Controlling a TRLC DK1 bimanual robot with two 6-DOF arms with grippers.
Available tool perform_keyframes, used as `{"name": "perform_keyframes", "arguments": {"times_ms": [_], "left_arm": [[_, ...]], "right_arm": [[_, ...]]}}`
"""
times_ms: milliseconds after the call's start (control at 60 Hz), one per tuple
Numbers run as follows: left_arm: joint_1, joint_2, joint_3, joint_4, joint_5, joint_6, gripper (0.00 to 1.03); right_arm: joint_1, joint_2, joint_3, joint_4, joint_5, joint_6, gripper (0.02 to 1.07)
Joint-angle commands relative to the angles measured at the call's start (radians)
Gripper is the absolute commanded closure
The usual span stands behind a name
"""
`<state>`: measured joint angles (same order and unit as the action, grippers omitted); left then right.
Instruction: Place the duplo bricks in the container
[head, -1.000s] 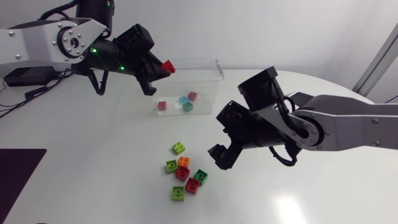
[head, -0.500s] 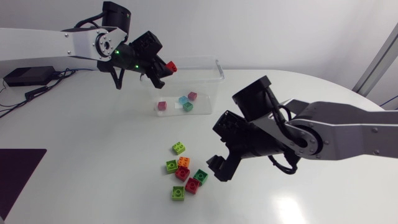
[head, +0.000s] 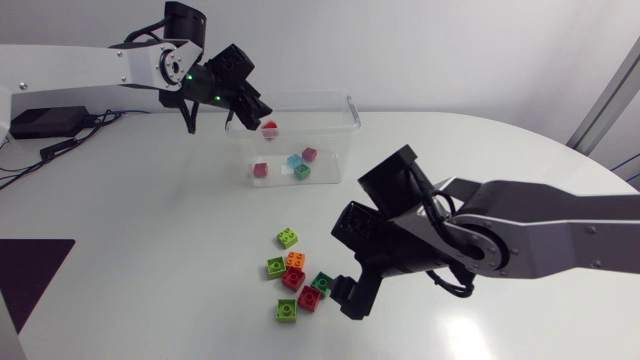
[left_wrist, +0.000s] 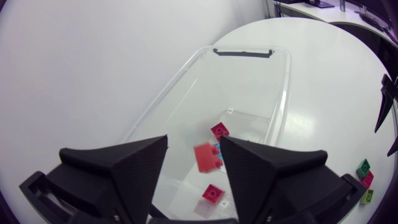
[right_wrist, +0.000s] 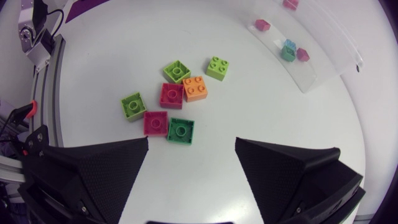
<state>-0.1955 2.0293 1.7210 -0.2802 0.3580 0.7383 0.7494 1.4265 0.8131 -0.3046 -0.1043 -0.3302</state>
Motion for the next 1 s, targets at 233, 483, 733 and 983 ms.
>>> {"name": "perform_keyframes", "arguments": {"times_ms": [233, 483, 733, 983], "left_arm": [[0.001, -0.153, -0.149, 0.01, 0.002, -0.011, 0.04], [-0.019, -0.353, -0.379, 0.01, 0.021, 0.036, 0.04], [-0.028, -0.481, -0.511, -0.024, 0.035, 0.062, 0.04], [-0.028, -0.552, -0.618, -0.033, 0.036, 0.098, 0.04]], "right_arm": [[0.038, 0.121, -0.006, -0.01, -0.005, -0.001, 0.06], [0.048, 0.164, 0.006, -0.007, -0.005, 0.0, 0.06], [0.061, 0.21, 0.046, -0.011, -0.002, -0.006, 0.06], [0.067, 0.272, 0.095, -0.013, 0.003, -0.012, 0.06]]}}
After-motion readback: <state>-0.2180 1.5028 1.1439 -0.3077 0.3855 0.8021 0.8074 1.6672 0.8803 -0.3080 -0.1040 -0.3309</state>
